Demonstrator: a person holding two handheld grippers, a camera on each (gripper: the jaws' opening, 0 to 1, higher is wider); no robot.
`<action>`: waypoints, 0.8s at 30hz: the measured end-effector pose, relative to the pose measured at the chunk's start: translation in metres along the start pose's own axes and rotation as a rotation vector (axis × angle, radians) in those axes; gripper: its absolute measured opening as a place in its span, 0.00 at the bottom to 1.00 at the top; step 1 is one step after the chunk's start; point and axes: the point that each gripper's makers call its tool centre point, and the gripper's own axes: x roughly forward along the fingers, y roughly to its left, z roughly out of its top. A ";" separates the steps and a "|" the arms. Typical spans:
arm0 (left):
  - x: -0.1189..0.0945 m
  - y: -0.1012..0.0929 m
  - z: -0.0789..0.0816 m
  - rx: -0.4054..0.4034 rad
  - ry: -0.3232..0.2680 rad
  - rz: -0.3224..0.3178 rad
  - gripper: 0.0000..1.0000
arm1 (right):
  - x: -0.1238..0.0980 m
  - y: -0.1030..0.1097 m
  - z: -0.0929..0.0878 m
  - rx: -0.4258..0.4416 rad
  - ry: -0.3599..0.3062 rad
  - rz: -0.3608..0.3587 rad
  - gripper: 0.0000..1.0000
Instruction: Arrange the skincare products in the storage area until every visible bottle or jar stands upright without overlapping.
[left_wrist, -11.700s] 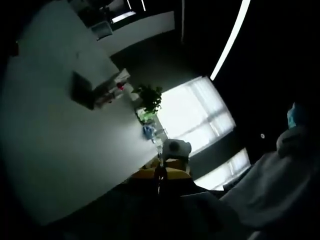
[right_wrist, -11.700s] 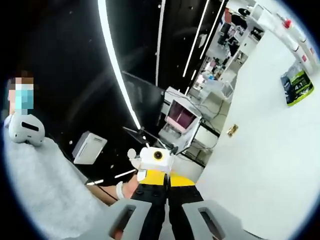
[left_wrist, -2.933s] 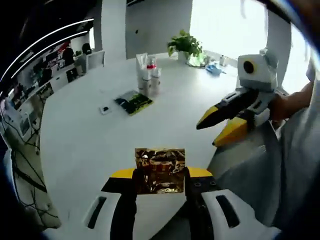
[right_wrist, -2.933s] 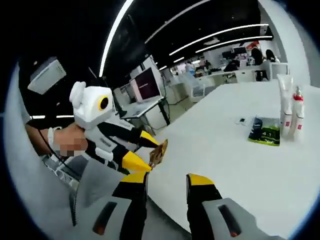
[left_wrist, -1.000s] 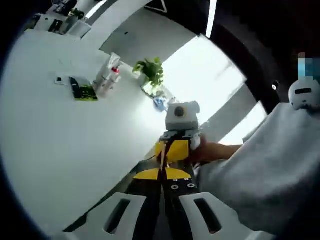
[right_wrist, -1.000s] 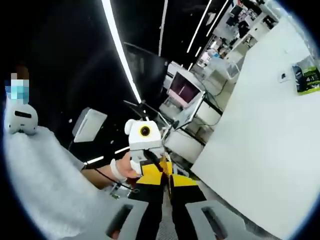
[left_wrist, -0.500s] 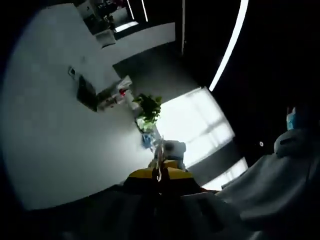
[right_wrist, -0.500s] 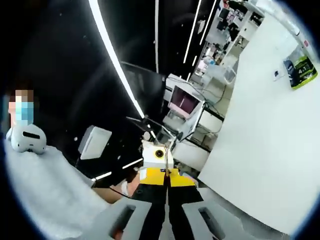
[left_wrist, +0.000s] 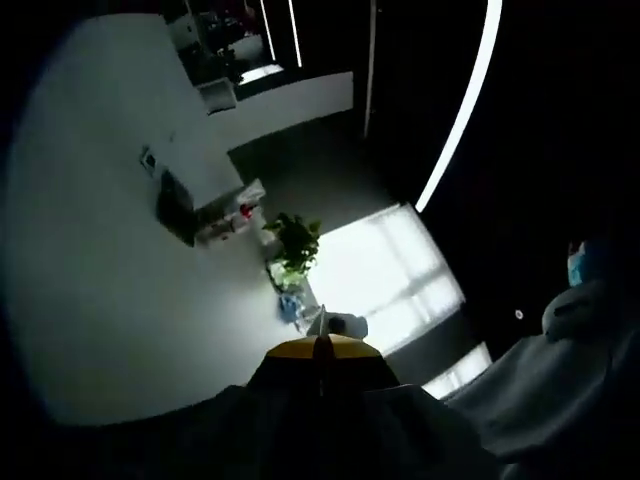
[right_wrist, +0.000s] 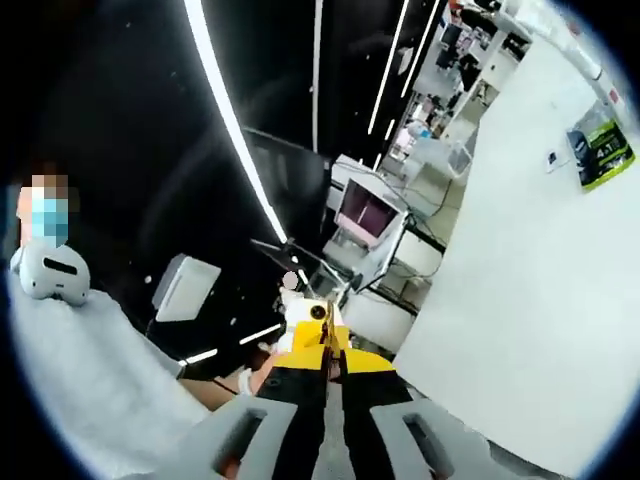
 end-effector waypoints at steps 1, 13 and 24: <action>0.000 0.001 -0.001 -0.001 0.005 0.005 0.00 | -0.002 -0.001 0.002 -0.007 -0.005 0.004 0.00; 0.008 -0.001 -0.023 0.027 0.111 0.008 0.00 | 0.004 0.002 -0.019 -0.001 0.104 0.000 0.00; 0.007 0.006 -0.007 -0.024 -0.026 0.029 0.00 | 0.009 -0.004 -0.028 -0.045 0.146 -0.030 0.00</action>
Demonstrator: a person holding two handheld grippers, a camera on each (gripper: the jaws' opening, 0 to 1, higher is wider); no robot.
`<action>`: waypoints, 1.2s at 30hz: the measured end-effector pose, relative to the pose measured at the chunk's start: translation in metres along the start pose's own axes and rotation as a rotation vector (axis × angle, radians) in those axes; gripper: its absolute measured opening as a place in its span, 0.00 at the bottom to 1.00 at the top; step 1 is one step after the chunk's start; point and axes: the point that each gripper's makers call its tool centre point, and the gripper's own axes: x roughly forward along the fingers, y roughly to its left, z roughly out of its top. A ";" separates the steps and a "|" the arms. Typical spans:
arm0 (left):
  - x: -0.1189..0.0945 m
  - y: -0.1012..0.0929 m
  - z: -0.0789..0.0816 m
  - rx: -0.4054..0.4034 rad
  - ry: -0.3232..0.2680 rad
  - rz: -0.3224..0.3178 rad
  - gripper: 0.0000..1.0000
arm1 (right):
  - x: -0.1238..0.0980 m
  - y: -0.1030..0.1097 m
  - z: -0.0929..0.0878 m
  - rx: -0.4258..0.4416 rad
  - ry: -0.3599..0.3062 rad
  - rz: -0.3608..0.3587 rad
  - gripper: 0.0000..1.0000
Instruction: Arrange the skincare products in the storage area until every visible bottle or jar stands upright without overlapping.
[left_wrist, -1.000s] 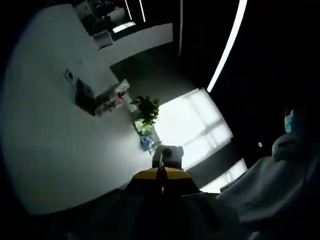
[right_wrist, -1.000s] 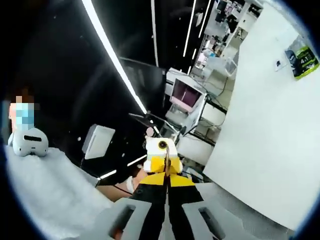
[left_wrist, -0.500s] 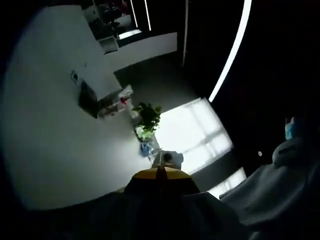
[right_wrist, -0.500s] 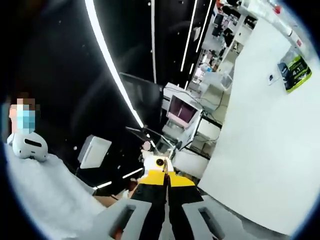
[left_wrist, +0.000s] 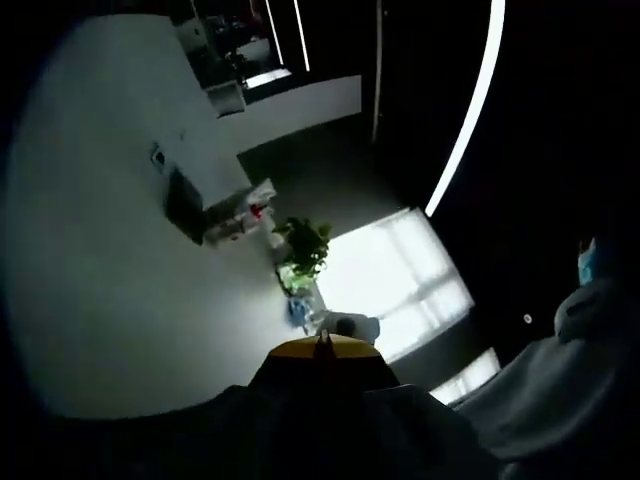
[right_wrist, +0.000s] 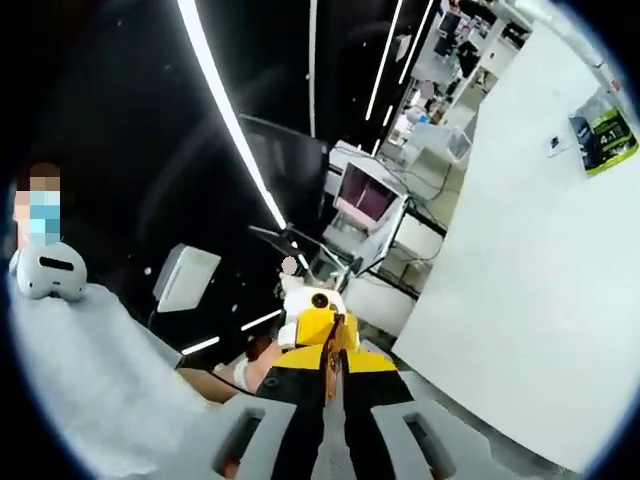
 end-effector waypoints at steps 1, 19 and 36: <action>0.000 0.002 -0.001 0.006 0.000 0.008 0.00 | -0.002 0.000 0.002 0.005 -0.008 0.007 0.00; -0.011 -0.002 -0.005 0.044 0.100 -0.003 0.00 | -0.007 0.002 0.017 -0.020 -0.090 -0.005 0.00; -0.009 0.001 0.000 -0.016 0.155 -0.025 0.00 | -0.008 0.005 0.017 0.010 -0.083 0.016 0.00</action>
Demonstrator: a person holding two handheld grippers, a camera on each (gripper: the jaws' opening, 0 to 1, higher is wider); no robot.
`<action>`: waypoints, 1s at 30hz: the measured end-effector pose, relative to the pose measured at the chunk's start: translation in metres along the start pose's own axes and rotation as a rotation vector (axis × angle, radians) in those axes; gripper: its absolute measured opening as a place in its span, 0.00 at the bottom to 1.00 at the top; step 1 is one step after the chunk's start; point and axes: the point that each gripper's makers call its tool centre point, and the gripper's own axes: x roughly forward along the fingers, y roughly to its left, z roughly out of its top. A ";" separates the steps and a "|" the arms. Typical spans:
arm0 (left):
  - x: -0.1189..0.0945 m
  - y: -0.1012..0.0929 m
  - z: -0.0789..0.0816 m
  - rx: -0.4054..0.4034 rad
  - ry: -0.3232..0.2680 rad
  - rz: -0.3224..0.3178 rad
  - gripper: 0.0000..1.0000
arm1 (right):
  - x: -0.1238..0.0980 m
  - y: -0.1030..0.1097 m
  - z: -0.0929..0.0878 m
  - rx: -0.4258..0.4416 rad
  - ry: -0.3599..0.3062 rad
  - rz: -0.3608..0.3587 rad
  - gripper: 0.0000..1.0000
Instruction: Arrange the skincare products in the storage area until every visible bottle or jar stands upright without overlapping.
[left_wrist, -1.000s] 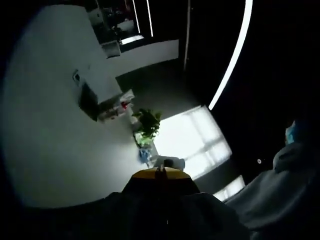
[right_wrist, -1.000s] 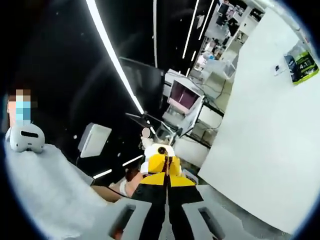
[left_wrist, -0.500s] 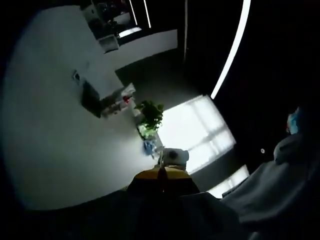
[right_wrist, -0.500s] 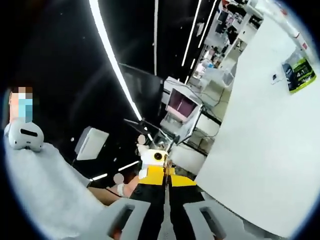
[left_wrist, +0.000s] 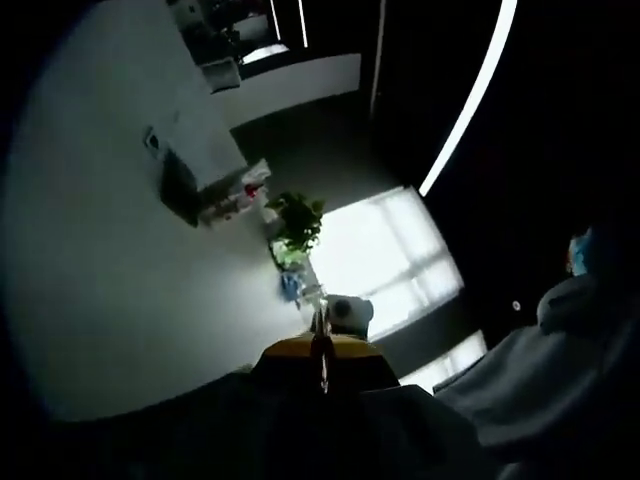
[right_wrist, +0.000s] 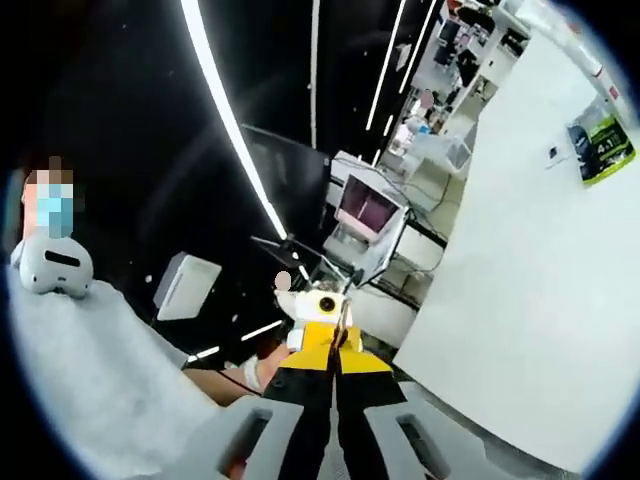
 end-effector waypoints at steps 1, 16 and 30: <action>0.000 0.001 0.000 -0.001 0.001 0.001 0.00 | 0.000 -0.001 0.001 0.004 -0.001 0.000 0.00; -0.001 0.011 -0.002 -0.039 0.020 0.003 0.00 | -0.009 -0.013 0.016 0.075 -0.085 -0.016 0.00; 0.001 0.021 0.030 -0.032 -0.001 0.007 0.00 | -0.008 -0.022 0.019 -0.256 0.017 -0.224 0.06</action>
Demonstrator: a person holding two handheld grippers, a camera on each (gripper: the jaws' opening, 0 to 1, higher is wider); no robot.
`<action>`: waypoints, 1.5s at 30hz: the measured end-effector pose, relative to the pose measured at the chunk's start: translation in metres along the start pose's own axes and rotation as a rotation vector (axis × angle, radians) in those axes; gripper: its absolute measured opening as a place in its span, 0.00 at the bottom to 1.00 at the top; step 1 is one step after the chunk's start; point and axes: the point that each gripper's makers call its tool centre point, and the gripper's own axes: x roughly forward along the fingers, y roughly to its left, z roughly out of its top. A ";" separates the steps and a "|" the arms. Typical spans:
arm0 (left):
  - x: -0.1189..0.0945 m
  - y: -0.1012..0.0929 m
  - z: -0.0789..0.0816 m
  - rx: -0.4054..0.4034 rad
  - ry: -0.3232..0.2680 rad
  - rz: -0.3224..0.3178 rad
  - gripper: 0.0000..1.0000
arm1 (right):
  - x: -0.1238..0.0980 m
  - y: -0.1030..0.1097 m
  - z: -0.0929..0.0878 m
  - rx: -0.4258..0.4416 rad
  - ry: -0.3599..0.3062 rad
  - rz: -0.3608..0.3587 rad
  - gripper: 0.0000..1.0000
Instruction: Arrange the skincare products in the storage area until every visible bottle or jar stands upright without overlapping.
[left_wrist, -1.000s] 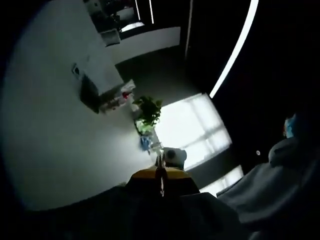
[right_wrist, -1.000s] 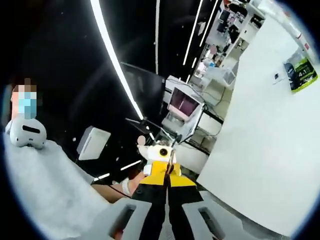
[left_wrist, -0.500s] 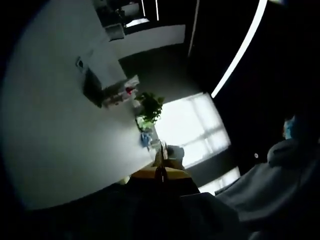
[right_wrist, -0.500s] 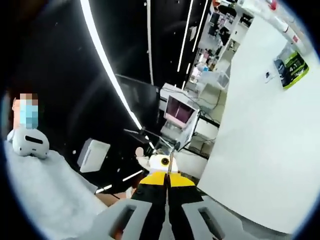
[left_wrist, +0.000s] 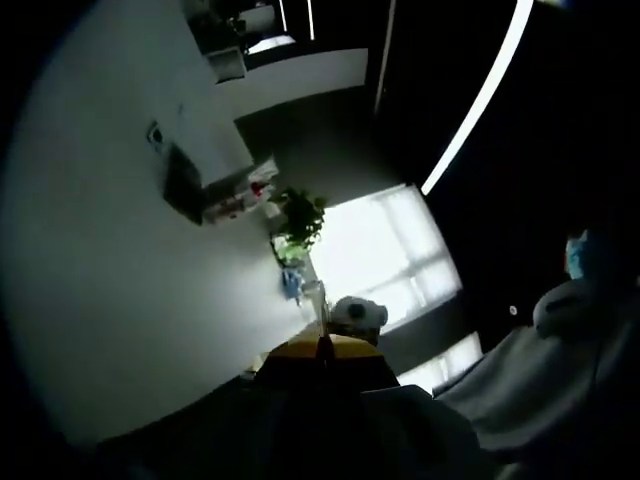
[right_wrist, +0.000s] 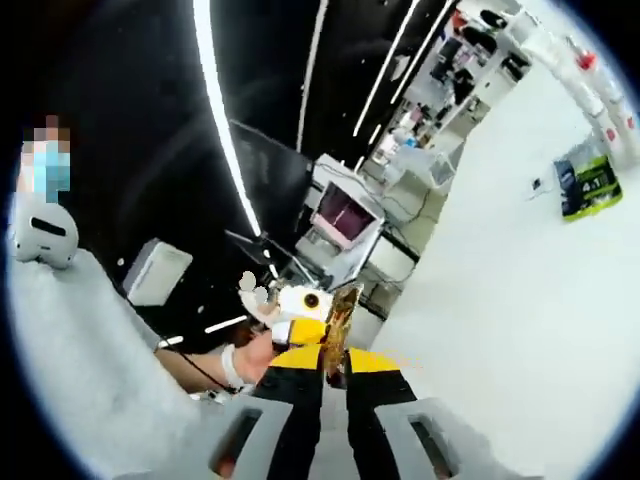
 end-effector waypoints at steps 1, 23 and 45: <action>0.000 0.002 0.005 0.002 -0.005 0.006 0.00 | -0.002 -0.003 0.001 -0.033 -0.001 -0.027 0.08; 0.067 0.071 0.134 0.024 0.043 0.136 0.00 | -0.017 -0.079 -0.027 -0.621 0.211 -0.543 0.42; 0.123 0.171 0.163 -0.031 0.184 0.338 0.00 | -0.031 -0.103 -0.030 -0.603 0.263 -0.652 0.43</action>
